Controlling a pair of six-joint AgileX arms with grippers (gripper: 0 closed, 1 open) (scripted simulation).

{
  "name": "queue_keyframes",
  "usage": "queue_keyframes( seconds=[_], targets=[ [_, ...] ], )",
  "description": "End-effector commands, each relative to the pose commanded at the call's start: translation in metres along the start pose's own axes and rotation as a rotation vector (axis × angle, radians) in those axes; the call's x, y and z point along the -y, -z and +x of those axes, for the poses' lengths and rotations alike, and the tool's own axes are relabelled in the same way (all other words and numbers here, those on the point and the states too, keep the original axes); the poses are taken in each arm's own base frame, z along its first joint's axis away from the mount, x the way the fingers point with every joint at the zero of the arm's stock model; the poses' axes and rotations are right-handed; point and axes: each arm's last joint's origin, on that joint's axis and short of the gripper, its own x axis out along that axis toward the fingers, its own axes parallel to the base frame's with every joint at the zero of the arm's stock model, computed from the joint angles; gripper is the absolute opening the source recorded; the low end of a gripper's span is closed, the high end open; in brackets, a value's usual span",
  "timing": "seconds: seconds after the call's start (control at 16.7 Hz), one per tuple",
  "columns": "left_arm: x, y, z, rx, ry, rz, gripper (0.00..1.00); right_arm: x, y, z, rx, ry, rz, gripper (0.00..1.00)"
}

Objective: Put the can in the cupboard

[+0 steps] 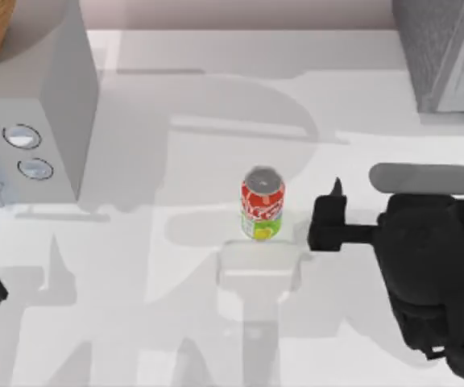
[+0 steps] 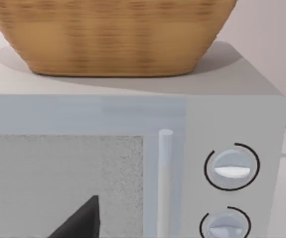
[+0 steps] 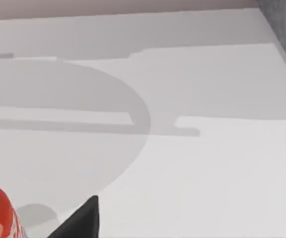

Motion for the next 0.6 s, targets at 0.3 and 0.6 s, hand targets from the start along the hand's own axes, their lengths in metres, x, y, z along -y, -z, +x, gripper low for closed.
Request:
queue_keyframes(
  seconds=[0.3,0.6],
  targets=[
    [0.0,0.0,0.0,0.0,0.0,0.0,1.0,-0.059,0.047,0.017,0.024,0.021,-0.061,1.0],
    [0.0,0.0,0.0,0.0,0.0,0.0,1.0,-0.101,0.081,0.026,0.081,0.023,-0.069,1.0]
  ],
)
